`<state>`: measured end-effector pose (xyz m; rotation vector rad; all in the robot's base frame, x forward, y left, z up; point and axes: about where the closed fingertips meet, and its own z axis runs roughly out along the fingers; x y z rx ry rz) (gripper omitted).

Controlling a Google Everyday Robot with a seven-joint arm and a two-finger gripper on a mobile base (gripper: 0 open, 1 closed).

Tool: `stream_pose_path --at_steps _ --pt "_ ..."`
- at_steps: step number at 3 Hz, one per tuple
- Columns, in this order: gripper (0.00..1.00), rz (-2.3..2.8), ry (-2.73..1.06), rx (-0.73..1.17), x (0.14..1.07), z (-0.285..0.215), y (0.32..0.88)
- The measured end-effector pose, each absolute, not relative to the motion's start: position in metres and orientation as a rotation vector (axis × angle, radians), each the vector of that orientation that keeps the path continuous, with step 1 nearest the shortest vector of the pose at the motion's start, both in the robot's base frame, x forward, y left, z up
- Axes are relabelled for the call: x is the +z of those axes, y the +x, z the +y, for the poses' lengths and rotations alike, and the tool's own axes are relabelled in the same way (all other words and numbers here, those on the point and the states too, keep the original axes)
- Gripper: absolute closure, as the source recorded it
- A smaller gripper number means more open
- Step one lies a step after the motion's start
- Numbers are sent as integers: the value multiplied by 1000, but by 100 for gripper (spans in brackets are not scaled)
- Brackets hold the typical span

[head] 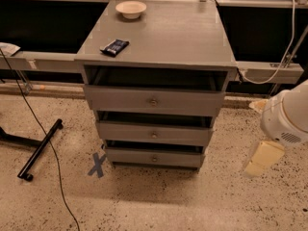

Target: Open bottom drawer

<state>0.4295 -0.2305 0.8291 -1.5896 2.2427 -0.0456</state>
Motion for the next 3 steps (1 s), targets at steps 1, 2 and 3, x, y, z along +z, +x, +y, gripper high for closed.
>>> stream_pose_path --at_steps 1,2,3 --pt "0 2243 -1590 -46 829 -231 430" --pt "0 2172 -1663 27 795 -210 461" --pt "0 2078 -1699 67 747 -195 503"
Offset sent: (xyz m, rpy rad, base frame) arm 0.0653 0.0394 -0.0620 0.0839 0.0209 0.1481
